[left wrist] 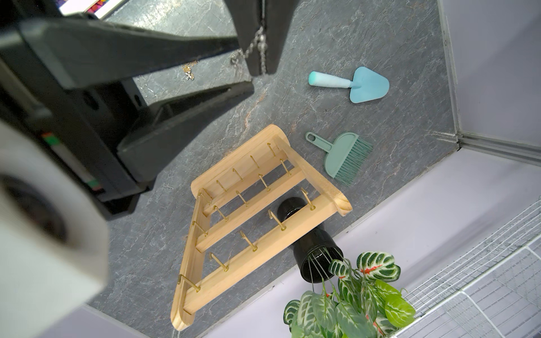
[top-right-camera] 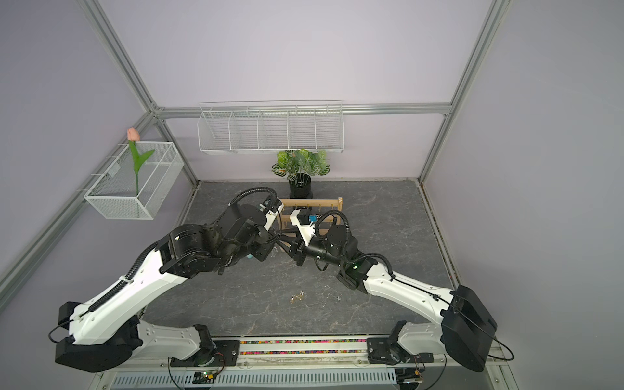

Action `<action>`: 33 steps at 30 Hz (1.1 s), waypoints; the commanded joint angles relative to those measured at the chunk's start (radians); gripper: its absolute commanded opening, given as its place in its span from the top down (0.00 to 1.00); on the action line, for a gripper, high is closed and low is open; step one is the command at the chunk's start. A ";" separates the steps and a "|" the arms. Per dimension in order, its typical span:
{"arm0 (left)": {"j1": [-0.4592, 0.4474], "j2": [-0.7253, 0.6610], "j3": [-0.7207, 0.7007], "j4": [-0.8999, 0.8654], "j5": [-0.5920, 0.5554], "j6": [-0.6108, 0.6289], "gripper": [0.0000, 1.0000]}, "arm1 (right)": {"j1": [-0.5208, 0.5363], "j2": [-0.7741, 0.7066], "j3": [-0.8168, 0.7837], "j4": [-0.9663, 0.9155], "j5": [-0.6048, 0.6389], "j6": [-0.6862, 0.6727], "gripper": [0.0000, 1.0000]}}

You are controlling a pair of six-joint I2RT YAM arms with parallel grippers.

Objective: Hang the necklace on the jewelry display stand
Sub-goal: Pick up the necklace from the center of the board.

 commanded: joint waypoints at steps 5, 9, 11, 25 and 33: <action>-0.010 -0.021 0.018 0.005 0.016 0.021 1.00 | -0.015 0.027 0.034 0.034 -0.013 -0.007 0.75; -0.016 -0.017 0.020 -0.009 -0.008 0.023 1.00 | -0.020 0.024 0.026 0.035 0.021 -0.001 0.82; -0.018 -0.017 0.019 -0.011 -0.017 0.020 1.00 | -0.023 0.018 0.018 0.041 0.035 0.003 0.83; -0.017 -0.013 0.029 -0.020 -0.085 -0.006 1.00 | -0.009 -0.037 -0.023 0.041 0.159 -0.014 0.91; -0.018 -0.018 0.022 -0.011 -0.150 -0.022 1.00 | 0.004 -0.050 -0.025 0.042 0.166 -0.022 0.90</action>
